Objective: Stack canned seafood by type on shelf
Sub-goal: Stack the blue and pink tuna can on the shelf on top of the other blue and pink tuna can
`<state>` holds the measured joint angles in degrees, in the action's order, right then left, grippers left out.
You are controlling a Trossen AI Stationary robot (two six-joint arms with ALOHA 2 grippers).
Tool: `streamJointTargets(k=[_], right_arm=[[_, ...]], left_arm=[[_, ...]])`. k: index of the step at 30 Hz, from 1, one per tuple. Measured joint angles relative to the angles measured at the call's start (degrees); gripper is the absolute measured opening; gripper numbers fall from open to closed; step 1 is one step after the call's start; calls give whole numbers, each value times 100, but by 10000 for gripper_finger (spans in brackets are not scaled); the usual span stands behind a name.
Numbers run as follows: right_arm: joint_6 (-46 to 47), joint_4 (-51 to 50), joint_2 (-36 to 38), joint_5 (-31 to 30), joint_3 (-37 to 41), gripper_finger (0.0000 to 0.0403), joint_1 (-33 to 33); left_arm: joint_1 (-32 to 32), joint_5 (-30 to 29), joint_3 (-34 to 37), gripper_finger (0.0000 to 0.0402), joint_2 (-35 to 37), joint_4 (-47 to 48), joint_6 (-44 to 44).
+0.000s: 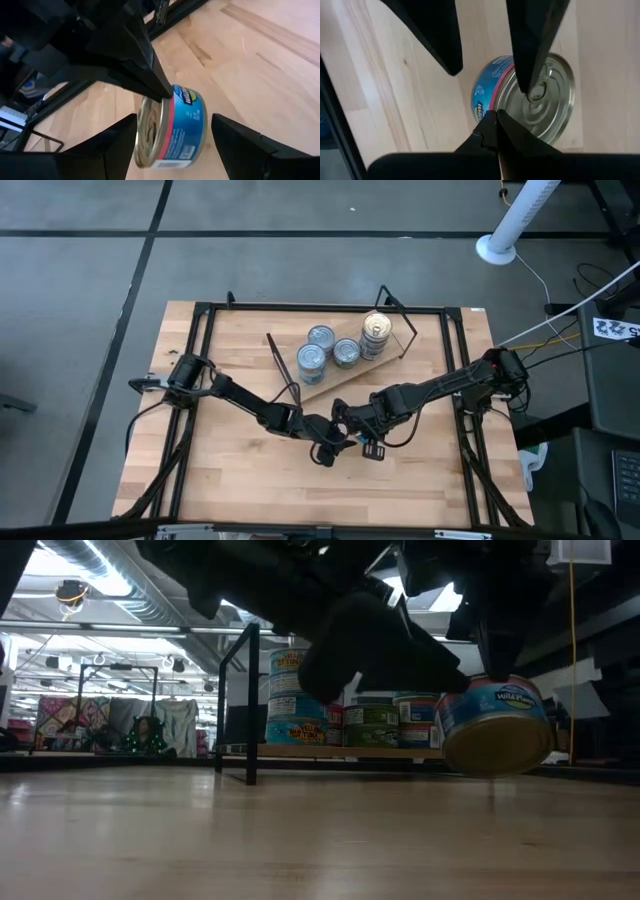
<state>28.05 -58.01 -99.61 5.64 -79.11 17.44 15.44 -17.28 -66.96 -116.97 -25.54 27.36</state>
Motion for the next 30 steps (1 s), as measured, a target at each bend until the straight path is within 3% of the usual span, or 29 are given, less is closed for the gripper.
streamJointTargets(k=[30], right_arm=[[16,564,2,216,-4,0,-226]], left_arm=[[85,46,4,253,-9,405,279]])
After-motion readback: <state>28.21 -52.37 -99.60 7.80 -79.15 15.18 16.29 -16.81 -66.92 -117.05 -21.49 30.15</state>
